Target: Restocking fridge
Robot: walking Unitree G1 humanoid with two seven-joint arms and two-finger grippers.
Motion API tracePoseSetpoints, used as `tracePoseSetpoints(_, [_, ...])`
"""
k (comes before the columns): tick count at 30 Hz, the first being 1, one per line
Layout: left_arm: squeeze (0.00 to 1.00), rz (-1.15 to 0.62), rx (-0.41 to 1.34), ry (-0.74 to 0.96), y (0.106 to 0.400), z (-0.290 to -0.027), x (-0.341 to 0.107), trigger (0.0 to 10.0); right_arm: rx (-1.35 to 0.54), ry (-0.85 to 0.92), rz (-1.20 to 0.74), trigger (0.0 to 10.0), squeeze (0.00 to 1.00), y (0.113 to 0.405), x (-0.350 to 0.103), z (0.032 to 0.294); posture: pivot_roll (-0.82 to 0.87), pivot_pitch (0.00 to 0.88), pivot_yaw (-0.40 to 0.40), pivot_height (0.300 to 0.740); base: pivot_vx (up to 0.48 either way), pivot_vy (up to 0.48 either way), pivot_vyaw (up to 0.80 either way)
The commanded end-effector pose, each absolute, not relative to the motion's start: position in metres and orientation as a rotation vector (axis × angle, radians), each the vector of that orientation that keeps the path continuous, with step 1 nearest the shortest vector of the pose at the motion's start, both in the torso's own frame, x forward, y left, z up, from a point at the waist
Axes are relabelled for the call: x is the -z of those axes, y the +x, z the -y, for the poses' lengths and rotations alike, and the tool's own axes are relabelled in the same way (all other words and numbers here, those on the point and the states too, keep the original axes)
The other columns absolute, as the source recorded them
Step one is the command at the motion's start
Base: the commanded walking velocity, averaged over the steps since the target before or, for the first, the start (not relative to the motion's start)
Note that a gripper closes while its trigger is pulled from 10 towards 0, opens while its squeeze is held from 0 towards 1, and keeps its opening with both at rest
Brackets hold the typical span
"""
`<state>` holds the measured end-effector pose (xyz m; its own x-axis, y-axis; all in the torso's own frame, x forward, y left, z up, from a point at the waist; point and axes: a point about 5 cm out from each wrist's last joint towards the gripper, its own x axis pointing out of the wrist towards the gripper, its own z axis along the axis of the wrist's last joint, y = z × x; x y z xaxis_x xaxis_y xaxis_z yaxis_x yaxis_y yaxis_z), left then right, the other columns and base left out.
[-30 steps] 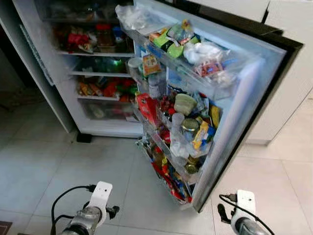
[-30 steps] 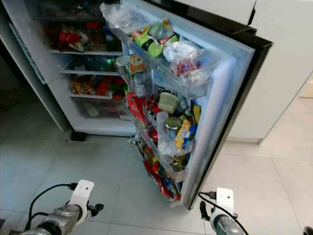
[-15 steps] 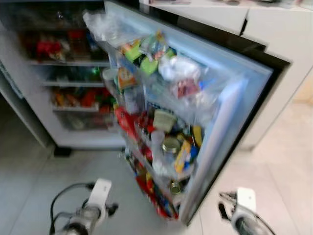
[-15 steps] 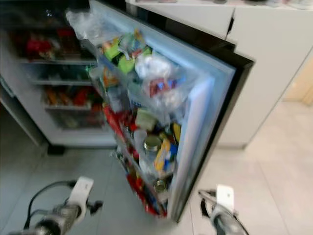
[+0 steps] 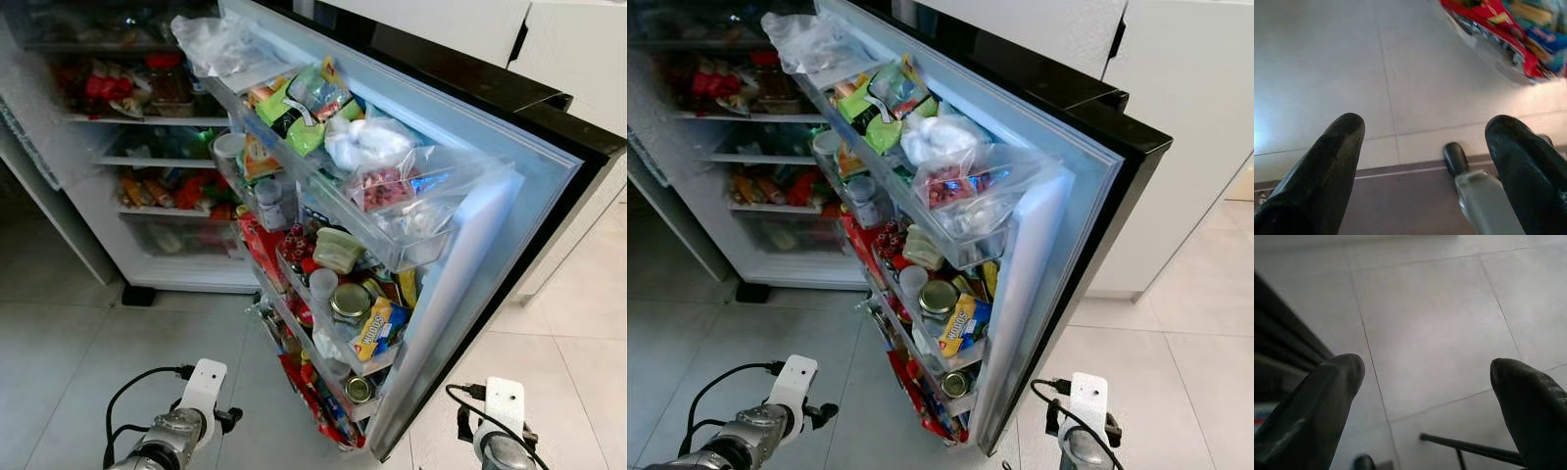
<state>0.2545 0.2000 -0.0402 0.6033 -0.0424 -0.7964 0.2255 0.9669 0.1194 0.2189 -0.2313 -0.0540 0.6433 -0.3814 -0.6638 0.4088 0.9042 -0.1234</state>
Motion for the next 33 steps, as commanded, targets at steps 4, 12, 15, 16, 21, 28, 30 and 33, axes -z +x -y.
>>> tracePoseSetpoints(4, [0.0, -0.983, 0.185, 0.264, 0.248, -0.204, 0.044, 10.0, 0.428, 0.111, -0.685, 10.0, 0.0, 0.22, 0.052, 0.23, -0.06, 0.0, 0.011, 0.74, 0.0, 0.0, 0.0])
tracePoseSetpoints(12, [0.0, -1.022, 0.197, 0.271, 0.246, -0.205, 0.045, 10.0, 0.338, 0.198, -0.656, 10.0, 0.0, 0.223, 0.052, 0.223, -0.07, 0.0, 0.012, 0.74, 0.0, 0.0, 0.0])
tracePoseSetpoints(15, [0.0, -1.023, 0.201, 0.272, 0.245, -0.205, 0.046, 10.0, 0.317, 0.231, -0.639, 10.0, 0.0, 0.223, 0.051, 0.222, -0.07, 0.0, 0.015, 0.74, 0.0, 0.0, 0.0])
tracePoseSetpoints(16, [0.0, -1.023, 0.202, 0.273, 0.245, -0.205, 0.046, 10.0, 0.322, 0.249, -0.629, 10.0, 0.0, 0.224, 0.051, 0.221, -0.07, 0.0, 0.015, 0.74, 0.0, 0.0, 0.0])
tracePoseSetpoints(21, [0.0, -1.019, 0.212, 0.284, 0.245, -0.206, 0.046, 10.0, 0.407, 0.272, -0.589, 10.0, 0.0, 0.221, 0.05, 0.225, -0.08, 0.0, 0.024, 0.74, 0.0, 0.0, 0.0])
tracePoseSetpoints(28, [0.0, -1.018, 0.232, 0.299, 0.245, -0.205, 0.045, 10.0, 0.491, 0.265, -0.41, 10.0, 0.0, 0.251, 0.007, 0.284, -0.08, 0.0, 0.026, 0.74, 0.0, 0.0, 0.0])
tracePoseSetpoints(30, [0.0, -1.018, 0.234, 0.3, 0.245, -0.205, 0.045, 10.0, 0.46, 0.261, -0.393, 10.0, 0.0, 0.257, 0.003, 0.281, -0.08, 0.0, 0.026, 0.74, 0.0, 0.0, 0.0])
tracePoseSetpoints(33, [0.0, -1.019, 0.232, 0.298, 0.245, -0.206, 0.045, 10.0, 0.451, 0.26, -0.373, 10.0, 0.0, 0.264, -0.002, 0.279, -0.08, 0.0, 0.024, 0.74, 0.0, 0.0, 0.0])
